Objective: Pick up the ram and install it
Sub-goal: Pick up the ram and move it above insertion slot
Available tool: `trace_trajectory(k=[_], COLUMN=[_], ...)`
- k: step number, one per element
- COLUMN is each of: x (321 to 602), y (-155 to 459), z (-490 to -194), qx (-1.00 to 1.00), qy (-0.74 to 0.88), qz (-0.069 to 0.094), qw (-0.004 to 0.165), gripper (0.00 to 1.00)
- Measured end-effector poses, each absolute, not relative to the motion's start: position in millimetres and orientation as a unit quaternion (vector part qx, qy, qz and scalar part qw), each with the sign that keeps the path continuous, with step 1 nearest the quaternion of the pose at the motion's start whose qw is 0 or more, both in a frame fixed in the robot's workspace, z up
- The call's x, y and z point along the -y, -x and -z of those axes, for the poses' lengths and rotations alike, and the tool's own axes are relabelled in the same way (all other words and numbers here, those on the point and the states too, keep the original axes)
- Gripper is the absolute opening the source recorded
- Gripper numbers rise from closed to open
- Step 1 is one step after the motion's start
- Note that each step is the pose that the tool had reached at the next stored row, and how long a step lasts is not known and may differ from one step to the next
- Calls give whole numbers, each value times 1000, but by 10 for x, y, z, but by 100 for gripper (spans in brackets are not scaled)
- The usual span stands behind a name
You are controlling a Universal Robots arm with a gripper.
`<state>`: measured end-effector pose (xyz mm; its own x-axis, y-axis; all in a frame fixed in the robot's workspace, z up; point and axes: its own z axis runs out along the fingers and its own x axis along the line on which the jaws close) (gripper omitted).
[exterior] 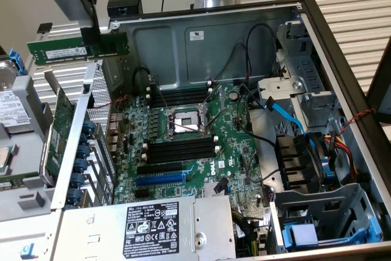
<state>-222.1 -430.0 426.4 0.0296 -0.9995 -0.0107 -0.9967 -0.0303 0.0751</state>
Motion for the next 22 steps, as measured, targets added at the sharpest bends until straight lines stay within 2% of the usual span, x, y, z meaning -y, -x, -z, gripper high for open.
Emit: trace_trajectory(k=[22], x=[4163], y=[1312], z=[-4161], qx=[696], qy=[-717], qz=[23], qw=[17], gripper=[12])
